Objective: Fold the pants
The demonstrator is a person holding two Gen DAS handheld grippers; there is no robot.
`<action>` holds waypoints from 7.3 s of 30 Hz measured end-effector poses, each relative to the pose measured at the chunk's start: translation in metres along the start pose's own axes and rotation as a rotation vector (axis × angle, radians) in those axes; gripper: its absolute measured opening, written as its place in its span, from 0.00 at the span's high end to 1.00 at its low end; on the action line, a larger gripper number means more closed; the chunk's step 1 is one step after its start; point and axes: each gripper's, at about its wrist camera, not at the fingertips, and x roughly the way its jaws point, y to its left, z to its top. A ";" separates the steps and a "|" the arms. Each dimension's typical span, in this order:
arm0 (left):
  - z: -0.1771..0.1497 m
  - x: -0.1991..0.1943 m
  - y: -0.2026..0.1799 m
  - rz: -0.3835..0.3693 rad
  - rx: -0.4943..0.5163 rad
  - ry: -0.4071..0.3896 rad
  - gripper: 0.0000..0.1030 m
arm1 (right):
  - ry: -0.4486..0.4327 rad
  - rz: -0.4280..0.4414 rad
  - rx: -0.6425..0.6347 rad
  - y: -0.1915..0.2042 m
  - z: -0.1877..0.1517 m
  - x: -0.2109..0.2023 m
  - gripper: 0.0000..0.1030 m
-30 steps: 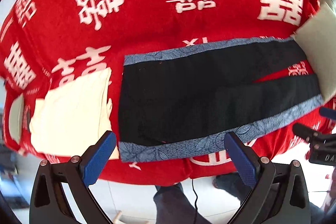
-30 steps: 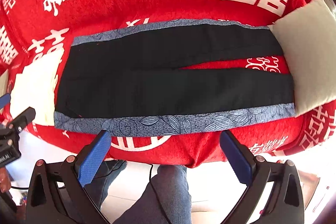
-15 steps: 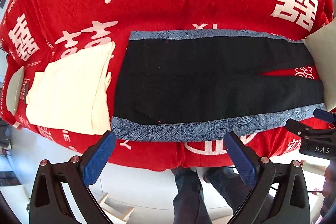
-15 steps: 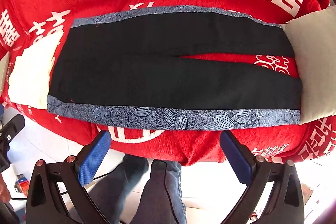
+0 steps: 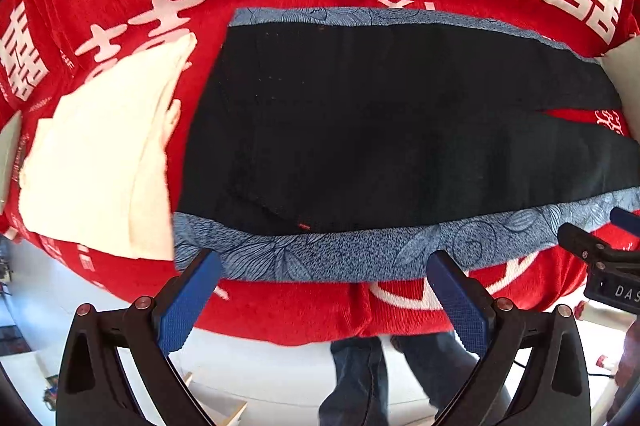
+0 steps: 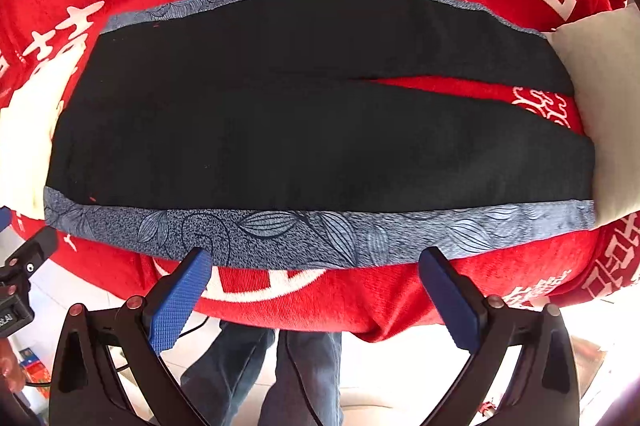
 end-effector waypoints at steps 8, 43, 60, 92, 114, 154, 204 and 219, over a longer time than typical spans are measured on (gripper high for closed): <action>-0.009 0.030 0.032 -0.156 -0.199 -0.057 0.00 | -0.159 0.420 0.205 -0.019 -0.014 0.009 0.03; -0.022 0.101 0.095 -0.610 -0.666 -0.054 0.25 | -0.137 1.248 0.424 0.005 -0.012 0.065 0.22; 0.027 0.069 0.107 -0.624 -0.471 0.009 0.72 | -0.153 1.260 0.809 -0.078 -0.068 0.141 0.22; 0.176 0.050 0.099 -0.490 -0.467 -0.116 0.72 | -0.160 0.919 0.399 -0.112 0.145 0.040 0.94; 0.229 0.084 0.077 -0.255 -0.377 -0.049 0.18 | 0.012 0.739 0.241 -0.096 0.266 0.112 0.40; 0.170 0.075 -0.092 -0.102 -0.008 0.013 0.18 | -0.118 0.446 0.191 -0.143 0.134 0.060 0.45; 0.085 0.046 -0.301 -0.399 0.183 0.162 0.18 | -0.152 0.700 0.545 -0.317 -0.085 0.064 0.97; 0.126 0.068 -0.313 -0.659 -0.088 0.287 0.18 | -0.267 1.015 0.484 -0.376 -0.017 -0.016 0.97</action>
